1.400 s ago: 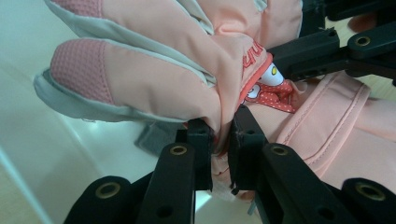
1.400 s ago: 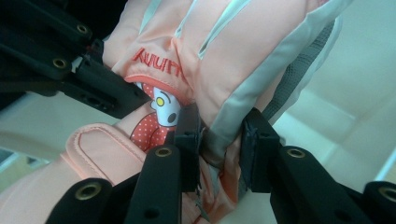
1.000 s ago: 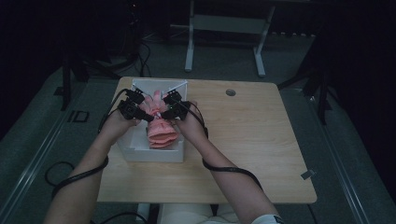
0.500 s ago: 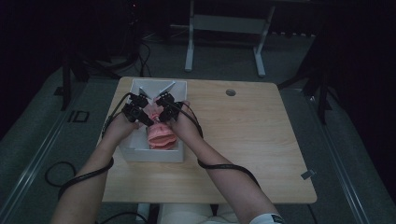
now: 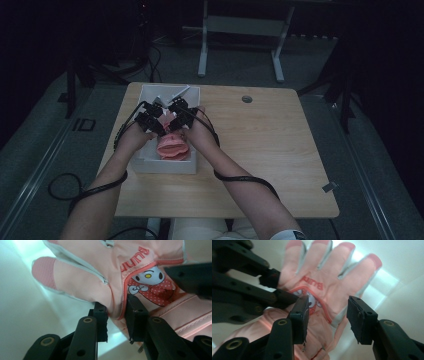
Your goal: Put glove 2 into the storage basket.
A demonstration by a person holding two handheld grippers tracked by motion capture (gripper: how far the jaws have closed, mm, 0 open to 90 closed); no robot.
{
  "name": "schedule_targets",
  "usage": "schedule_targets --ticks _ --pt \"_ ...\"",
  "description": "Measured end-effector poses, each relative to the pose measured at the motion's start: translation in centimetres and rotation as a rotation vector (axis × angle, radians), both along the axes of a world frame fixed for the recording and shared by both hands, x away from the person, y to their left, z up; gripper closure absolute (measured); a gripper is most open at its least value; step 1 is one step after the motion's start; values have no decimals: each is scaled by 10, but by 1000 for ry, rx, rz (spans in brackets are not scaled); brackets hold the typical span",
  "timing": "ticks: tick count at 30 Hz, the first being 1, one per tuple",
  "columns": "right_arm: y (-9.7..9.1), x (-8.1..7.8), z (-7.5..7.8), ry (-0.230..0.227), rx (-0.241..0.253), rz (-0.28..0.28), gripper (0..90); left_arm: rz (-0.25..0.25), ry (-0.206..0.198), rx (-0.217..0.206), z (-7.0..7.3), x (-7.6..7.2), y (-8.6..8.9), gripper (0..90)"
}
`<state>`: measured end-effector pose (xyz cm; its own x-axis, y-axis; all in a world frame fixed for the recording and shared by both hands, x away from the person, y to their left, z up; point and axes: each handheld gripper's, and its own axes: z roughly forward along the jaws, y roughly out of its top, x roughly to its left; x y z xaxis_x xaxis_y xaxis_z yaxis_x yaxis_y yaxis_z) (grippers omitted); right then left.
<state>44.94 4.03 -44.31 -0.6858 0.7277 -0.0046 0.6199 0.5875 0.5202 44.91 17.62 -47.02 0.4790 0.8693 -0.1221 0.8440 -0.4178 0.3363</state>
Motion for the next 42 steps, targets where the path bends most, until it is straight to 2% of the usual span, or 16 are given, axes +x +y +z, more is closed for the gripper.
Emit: schedule_targets --ticks 4,9,14,17,19,20,23,34,38,42 --pt "-12 -2 7 -1 60 4 501 8 -1 0 -1 1 -3 678" --pt "-25 -4 16 -11 100 7 487 31 -60 -3 8 -1 1 590" --pt "-36 -7 28 -32 145 9 475 51 -85 -8 16 -2 5 566" --pt "-40 -8 32 -40 157 8 468 62 -100 -28 21 -3 8 566" --pt "-43 -7 33 -41 160 8 465 65 -102 -66 23 -4 11 568" --pt "-44 -7 33 -40 163 6 465 65 -103 -73 24 -4 12 568" --pt "-47 -7 34 -41 173 6 460 55 -120 -51 27 -7 12 568" --pt "-64 -16 45 -62 230 40 428 13 -253 -74 54 -29 2 545" --pt "-75 -19 48 -73 251 47 417 -2 -282 -101 61 -38 -1 544" --pt "-84 -23 51 -87 267 60 383 -57 -310 -147 68 -48 -12 466"
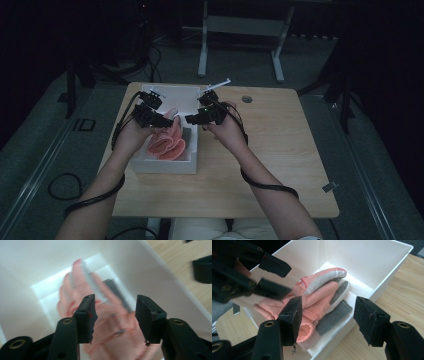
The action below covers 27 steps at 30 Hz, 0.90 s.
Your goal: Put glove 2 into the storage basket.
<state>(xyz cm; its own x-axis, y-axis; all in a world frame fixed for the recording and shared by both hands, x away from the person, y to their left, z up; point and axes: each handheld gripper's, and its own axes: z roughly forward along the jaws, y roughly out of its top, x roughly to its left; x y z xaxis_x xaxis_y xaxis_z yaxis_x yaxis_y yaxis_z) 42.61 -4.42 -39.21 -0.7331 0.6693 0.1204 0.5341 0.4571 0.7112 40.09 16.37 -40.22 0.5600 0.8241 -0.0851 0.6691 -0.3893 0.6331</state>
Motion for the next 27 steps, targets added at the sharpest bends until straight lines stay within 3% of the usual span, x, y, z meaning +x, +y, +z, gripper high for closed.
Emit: schedule_targets --ticks 4,11,15,19,22,27 --pt "-11 -6 3 -22 24 15 327 -58 -30 -40 4 -8 -13 240" --pt "-34 -15 3 -51 46 43 226 -112 -72 -66 4 -21 -36 51" --pt "-47 -19 -1 -47 51 50 220 -143 -105 -92 3 -30 -48 50" --pt "-60 -24 -11 -57 31 41 213 -190 -111 -99 2 -36 -63 50" --pt "-70 -27 -19 -58 16 44 205 -222 -127 -77 1 -43 -75 50" --pt "-84 -32 -29 -65 4 32 198 -266 -145 -85 -4 -54 -93 50"
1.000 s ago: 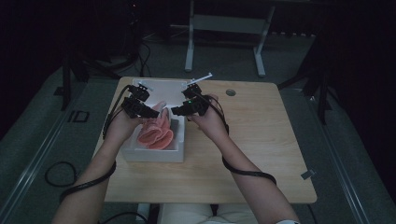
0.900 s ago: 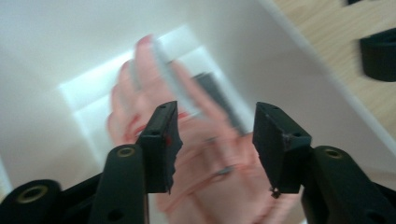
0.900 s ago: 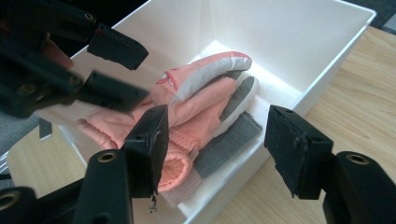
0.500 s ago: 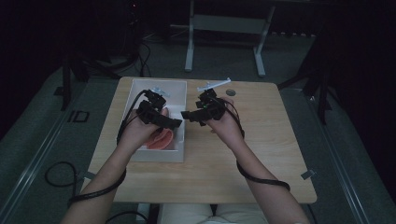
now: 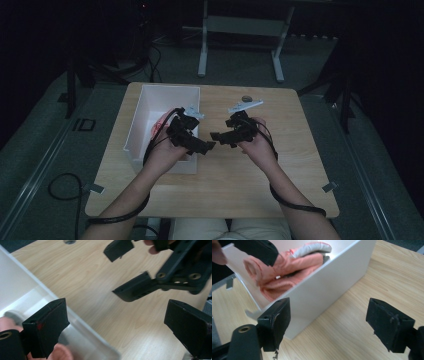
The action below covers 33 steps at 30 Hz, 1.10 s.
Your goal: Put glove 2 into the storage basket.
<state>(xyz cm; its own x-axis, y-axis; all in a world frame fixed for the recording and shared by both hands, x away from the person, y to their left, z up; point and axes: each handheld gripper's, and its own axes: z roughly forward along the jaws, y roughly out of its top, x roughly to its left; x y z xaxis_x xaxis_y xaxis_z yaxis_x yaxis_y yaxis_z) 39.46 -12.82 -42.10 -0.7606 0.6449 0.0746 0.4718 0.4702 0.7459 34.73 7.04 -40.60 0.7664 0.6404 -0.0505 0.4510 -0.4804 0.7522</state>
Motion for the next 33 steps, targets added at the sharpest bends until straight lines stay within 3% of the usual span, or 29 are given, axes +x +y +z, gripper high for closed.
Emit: schedule_targets --ticks 3,5,8,12,15,21,26,33 --pt "-7 -5 -8 -12 -26 -1 200 -47 -12 -3 -5 -7 -13 51" --pt "-12 -9 -15 -32 -45 -7 195 -63 -25 19 -7 -11 -20 53" --pt "-21 -14 -25 -48 -57 -4 168 -100 -9 6 -14 -16 -29 53" --pt "-31 -19 -36 -89 -74 7 149 -146 -35 14 -26 -23 -41 53" --pt "-40 -20 -47 -69 -77 2 145 -188 -17 -16 -36 -28 -48 53" --pt "-56 -23 -69 -36 -91 -17 144 -219 4 -48 -55 -38 -57 54" --pt "-65 -26 -83 -30 -82 -24 144 -243 20 -22 -72 -46 -64 54" --pt "-71 -31 -99 -29 -80 -26 144 -273 47 -40 -99 -54 -70 54"
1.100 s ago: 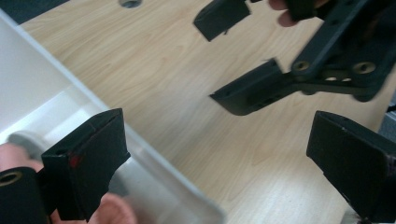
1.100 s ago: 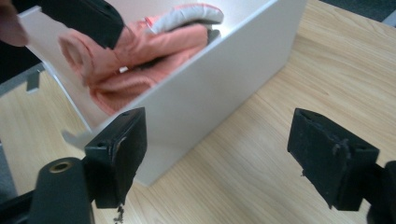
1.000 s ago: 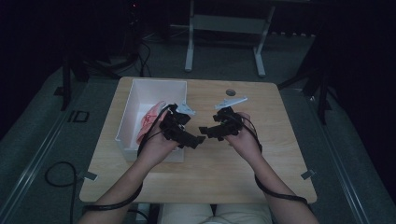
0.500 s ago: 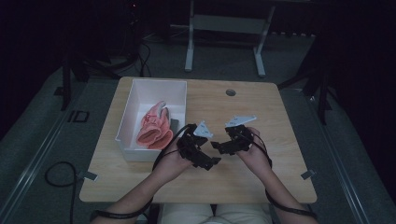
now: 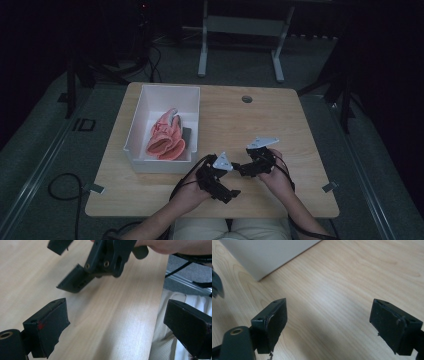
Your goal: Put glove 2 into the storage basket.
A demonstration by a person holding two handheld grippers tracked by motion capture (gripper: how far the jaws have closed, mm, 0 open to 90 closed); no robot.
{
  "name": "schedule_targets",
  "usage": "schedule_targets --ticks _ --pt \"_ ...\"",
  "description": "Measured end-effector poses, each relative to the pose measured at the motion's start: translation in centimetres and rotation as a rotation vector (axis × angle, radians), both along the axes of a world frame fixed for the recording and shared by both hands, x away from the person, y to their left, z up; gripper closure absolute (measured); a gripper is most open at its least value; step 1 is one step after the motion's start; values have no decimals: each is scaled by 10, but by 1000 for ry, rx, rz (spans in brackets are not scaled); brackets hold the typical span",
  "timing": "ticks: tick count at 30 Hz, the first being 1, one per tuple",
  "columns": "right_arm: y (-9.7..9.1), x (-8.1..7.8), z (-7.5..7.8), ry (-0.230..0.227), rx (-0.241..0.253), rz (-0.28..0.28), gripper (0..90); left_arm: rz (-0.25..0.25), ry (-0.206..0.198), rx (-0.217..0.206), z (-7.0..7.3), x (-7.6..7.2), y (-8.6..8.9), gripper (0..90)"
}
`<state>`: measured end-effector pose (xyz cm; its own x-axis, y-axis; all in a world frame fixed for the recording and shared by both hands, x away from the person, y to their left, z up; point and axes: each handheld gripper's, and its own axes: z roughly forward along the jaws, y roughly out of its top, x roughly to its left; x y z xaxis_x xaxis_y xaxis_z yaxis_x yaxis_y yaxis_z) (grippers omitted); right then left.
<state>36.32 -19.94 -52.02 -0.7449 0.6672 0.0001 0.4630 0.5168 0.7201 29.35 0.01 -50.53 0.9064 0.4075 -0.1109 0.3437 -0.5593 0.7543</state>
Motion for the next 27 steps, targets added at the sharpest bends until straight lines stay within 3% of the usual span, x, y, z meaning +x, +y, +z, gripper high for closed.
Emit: schedule_targets --ticks 5,9,14,17,27 --pt "-5 -3 -12 -2 -9 3 145 -16 0 20 -16 -3 -3 54" --pt "-8 -7 -22 -4 -5 8 144 -21 8 0 -27 -5 -3 54" --pt "-13 -11 -31 -22 11 6 144 -38 -8 7 -40 -7 -2 54" --pt "-16 -13 -35 -42 28 3 141 -44 -18 -5 -44 -9 -1 54" --pt "-18 -15 -44 -34 17 14 139 -33 -36 -3 -48 -10 2 54"
